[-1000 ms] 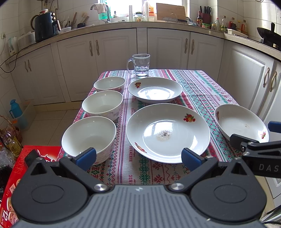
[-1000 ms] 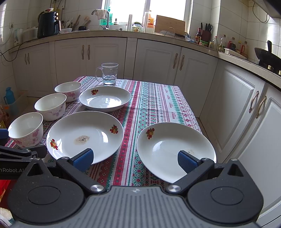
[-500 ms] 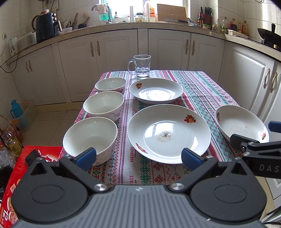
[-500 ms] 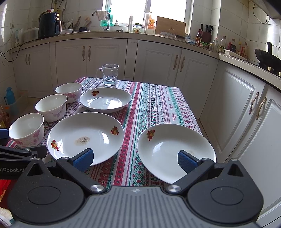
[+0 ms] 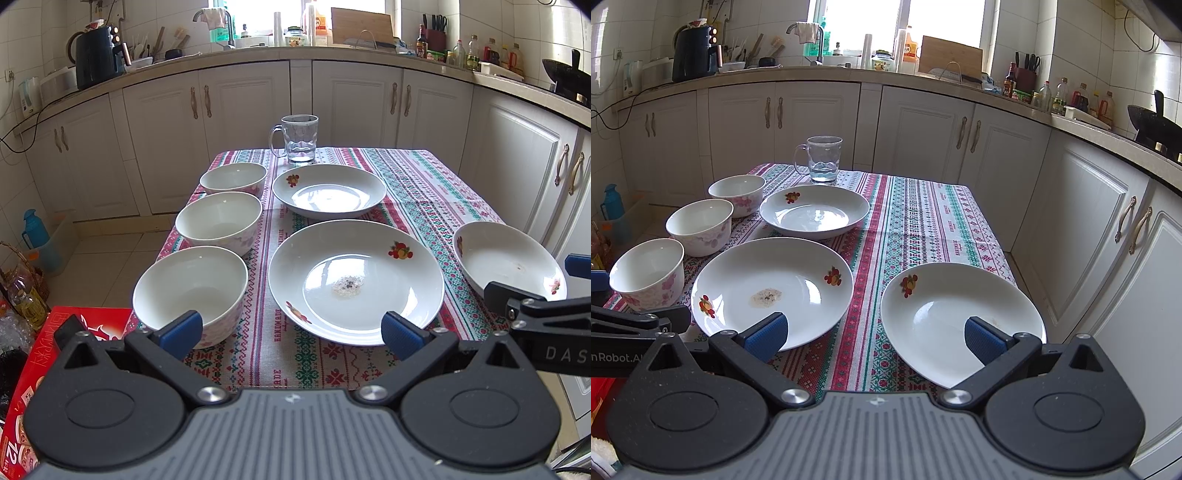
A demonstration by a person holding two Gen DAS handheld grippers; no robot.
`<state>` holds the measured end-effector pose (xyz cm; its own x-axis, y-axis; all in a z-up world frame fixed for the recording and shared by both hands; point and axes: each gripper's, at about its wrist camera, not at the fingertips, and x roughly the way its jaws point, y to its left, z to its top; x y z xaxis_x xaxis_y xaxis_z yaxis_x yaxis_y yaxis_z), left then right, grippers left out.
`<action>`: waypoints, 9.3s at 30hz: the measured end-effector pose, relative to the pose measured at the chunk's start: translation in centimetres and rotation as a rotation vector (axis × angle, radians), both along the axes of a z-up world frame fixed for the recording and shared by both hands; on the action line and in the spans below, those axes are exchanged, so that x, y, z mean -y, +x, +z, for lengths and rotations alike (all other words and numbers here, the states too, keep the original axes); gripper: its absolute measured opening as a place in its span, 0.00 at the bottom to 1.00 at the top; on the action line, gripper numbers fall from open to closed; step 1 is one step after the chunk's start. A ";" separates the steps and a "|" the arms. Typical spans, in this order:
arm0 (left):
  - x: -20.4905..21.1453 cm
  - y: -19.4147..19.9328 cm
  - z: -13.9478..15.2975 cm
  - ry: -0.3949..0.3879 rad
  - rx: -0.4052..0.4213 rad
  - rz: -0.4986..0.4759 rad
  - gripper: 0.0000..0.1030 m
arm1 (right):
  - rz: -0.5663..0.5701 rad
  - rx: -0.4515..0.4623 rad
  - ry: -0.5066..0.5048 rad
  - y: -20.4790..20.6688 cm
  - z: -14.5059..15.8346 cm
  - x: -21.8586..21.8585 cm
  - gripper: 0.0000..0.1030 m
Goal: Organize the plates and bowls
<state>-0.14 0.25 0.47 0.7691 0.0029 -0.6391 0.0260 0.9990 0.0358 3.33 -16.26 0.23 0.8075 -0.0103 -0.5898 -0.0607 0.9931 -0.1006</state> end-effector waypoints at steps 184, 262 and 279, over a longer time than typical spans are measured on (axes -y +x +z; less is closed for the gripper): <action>8.4 12.0 -0.1 0.019 -0.012 -0.526 0.85 | 0.430 0.028 -0.003 1.4 -3.4 12.6 1.00; -0.2 20.9 -4.9 0.044 -0.475 -0.570 0.67 | 0.724 -0.077 0.081 3.9 -10.2 1.5 1.00; 0.6 21.9 -4.9 0.077 -0.551 -0.620 0.68 | 0.728 -0.081 0.074 4.2 -10.1 1.0 1.00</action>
<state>21.75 -0.37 -4.39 0.2229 -0.2595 -0.9397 0.6043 0.7931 -0.0757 7.50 -17.29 -9.87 0.5483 0.5541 -0.6264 -0.7120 0.7021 -0.0021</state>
